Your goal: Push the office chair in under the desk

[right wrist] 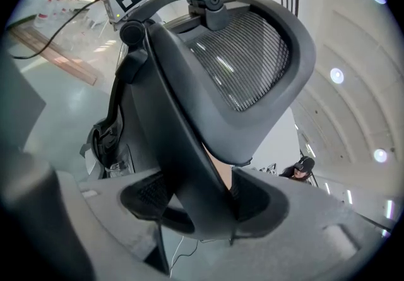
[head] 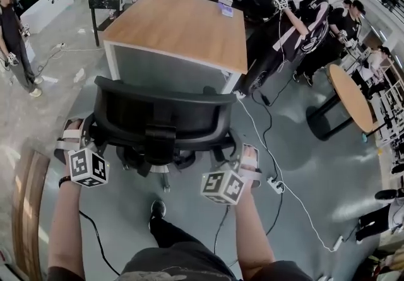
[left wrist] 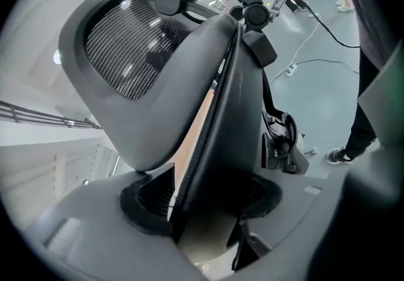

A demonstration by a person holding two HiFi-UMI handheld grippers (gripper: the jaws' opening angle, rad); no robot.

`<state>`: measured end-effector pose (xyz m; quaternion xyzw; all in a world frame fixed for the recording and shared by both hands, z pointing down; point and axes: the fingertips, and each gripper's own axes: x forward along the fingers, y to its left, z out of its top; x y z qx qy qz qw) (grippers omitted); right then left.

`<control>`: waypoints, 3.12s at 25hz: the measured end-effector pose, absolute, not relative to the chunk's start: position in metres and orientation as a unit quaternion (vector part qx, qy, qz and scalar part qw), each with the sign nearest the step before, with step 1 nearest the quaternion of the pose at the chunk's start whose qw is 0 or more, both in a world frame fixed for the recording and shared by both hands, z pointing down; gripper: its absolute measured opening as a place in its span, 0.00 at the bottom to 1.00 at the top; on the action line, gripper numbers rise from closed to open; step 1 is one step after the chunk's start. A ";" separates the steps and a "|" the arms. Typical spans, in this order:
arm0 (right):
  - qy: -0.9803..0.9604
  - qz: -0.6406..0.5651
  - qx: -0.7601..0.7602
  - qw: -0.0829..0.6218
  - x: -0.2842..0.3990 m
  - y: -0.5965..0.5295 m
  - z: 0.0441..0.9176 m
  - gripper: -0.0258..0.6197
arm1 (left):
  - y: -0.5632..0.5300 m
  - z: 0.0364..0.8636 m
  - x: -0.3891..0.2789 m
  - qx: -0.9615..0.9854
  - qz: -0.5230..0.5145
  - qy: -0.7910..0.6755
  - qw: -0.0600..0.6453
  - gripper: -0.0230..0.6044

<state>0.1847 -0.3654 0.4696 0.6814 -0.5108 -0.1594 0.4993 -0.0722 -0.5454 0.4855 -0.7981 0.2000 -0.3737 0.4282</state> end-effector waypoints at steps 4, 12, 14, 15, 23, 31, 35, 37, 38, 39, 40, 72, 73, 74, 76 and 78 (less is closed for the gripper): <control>-0.501 -0.141 0.686 0.508 0.195 -0.391 0.460 0.46 | -0.565 0.477 -0.066 -0.799 -0.369 0.189 0.435 0.46; -0.496 -0.122 0.688 0.516 0.218 -0.444 0.457 0.46 | -0.617 0.473 -0.045 -0.800 -0.376 0.174 0.434 0.44; -0.493 -0.123 0.690 0.516 0.220 -0.459 0.459 0.46 | -0.636 0.477 -0.041 -0.801 -0.380 0.168 0.432 0.44; -0.491 -0.122 0.691 0.516 0.220 -0.467 0.459 0.46 | -0.644 0.478 -0.039 -0.801 -0.381 0.166 0.431 0.44; -0.491 -0.129 0.692 0.512 0.226 -0.510 0.453 0.46 | -0.692 0.471 -0.031 -0.798 -0.384 0.168 0.434 0.44; -0.482 -0.122 0.700 0.512 0.234 -0.557 0.442 0.46 | -0.749 0.461 -0.015 -0.800 -0.385 0.150 0.435 0.44; -0.473 -0.119 0.707 0.513 0.236 -0.563 0.448 0.46 | -0.761 0.466 -0.009 -0.801 -0.376 0.147 0.442 0.44; -0.468 -0.116 0.709 0.514 0.237 -0.565 0.454 0.46 | -0.764 0.473 -0.006 -0.802 -0.373 0.143 0.445 0.44; -0.465 -0.115 0.711 0.515 0.238 -0.564 0.456 0.46 | -0.765 0.476 -0.004 -0.802 -0.371 0.139 0.446 0.43; -0.462 -0.113 0.713 0.515 0.239 -0.565 0.458 0.46 | -0.767 0.477 -0.002 -0.803 -0.369 0.137 0.448 0.43; -0.459 -0.111 0.715 0.515 0.240 -0.567 0.458 0.46 | -0.770 0.477 0.001 -0.803 -0.367 0.134 0.450 0.43; -0.410 -0.092 0.746 0.516 0.349 -0.710 0.445 0.46 | -0.939 0.466 0.133 -0.809 -0.345 0.079 0.469 0.42; -0.410 -0.092 0.747 0.516 0.355 -0.716 0.445 0.46 | -0.946 0.465 0.141 -0.809 -0.345 0.077 0.470 0.42; -0.409 -0.091 0.747 0.517 0.359 -0.720 0.445 0.46 | -0.950 0.466 0.146 -0.810 -0.345 0.073 0.469 0.42; -0.405 -0.088 0.749 0.516 0.365 -0.723 0.447 0.46 | -0.955 0.468 0.153 -0.810 -0.345 0.065 0.470 0.42; -0.401 -0.086 0.753 0.515 0.371 -0.727 0.448 0.46 | -0.957 0.469 0.158 -0.809 -0.344 0.059 0.472 0.42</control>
